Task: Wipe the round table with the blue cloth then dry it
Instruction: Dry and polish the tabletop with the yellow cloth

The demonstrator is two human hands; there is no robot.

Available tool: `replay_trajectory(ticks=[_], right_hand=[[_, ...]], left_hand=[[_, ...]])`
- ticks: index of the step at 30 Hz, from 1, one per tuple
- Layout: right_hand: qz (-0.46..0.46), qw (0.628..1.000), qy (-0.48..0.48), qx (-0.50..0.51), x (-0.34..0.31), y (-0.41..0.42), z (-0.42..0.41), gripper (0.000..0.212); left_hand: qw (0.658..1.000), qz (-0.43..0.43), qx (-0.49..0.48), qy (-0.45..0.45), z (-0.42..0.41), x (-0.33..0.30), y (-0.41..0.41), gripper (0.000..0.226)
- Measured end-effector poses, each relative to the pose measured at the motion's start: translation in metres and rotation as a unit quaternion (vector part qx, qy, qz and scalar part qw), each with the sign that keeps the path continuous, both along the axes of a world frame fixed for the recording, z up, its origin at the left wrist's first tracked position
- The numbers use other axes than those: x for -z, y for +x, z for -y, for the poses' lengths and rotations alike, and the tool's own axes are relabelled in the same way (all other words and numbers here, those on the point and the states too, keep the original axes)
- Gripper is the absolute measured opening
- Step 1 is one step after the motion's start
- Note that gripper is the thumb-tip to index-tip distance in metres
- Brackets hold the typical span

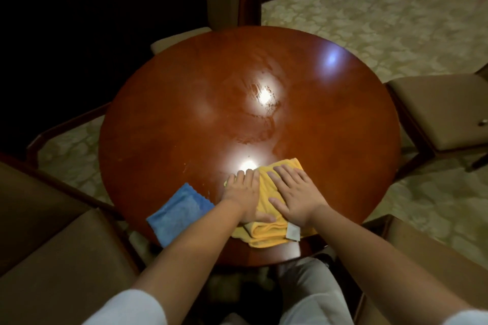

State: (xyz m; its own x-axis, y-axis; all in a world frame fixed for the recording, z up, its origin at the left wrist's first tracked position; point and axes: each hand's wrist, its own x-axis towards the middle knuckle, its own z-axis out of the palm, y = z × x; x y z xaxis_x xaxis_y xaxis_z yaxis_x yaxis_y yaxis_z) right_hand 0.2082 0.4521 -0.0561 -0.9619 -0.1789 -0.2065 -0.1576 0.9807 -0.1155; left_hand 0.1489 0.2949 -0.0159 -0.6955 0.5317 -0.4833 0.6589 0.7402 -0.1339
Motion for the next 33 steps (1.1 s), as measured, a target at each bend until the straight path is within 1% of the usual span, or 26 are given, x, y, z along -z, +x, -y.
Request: replay_trajectory(ticks=[2,4,9,11,15,20,24,27,29,30,33], right_hand=[[-0.025,1.0,-0.005,0.016,0.0,0.02,-0.003,0.092],[-0.02,0.998,-0.012,0.05,0.002,0.038,-0.009,0.081],[-0.005,0.996,-0.001,0.084,0.002,0.044,-0.017,0.072],[-0.013,0.996,-0.009,0.092,0.003,0.039,-0.019,0.068],[-0.029,0.994,-0.019,0.101,0.006,0.021,-0.03,0.07],[-0.047,0.996,-0.008,0.079,0.005,-0.028,-0.053,0.079],[-0.053,0.995,0.005,0.083,0.001,-0.035,-0.055,0.083],[-0.033,0.994,-0.013,0.099,0.001,-0.013,-0.043,0.082],[-0.037,0.992,-0.03,0.116,0.001,0.01,-0.033,0.077],[-0.044,0.991,-0.037,0.122,0.001,0.024,-0.028,0.074],[-0.056,0.987,-0.034,0.146,0.005,0.056,-0.015,0.063]], left_hand=[[0.999,0.022,0.016,0.02,-0.006,-0.002,0.012,0.128],[0.998,0.036,0.039,0.035,-0.014,0.0,0.02,0.129],[0.996,0.035,0.063,0.053,-0.025,0.009,0.011,0.13],[0.995,0.027,0.07,0.068,-0.027,0.011,0.005,0.128],[0.992,0.005,0.084,0.098,-0.038,0.017,-0.016,0.126],[0.992,0.004,0.06,0.115,-0.057,0.021,-0.056,0.124],[0.989,-0.019,0.046,0.138,-0.053,0.022,-0.054,0.121],[0.982,-0.036,0.065,0.174,-0.04,0.024,-0.035,0.107],[0.974,-0.015,0.039,0.223,-0.033,0.024,-0.015,0.091],[0.968,-0.013,0.025,0.25,-0.03,0.024,-0.004,0.081],[0.941,-0.074,0.017,0.331,-0.024,0.037,0.028,0.043]])
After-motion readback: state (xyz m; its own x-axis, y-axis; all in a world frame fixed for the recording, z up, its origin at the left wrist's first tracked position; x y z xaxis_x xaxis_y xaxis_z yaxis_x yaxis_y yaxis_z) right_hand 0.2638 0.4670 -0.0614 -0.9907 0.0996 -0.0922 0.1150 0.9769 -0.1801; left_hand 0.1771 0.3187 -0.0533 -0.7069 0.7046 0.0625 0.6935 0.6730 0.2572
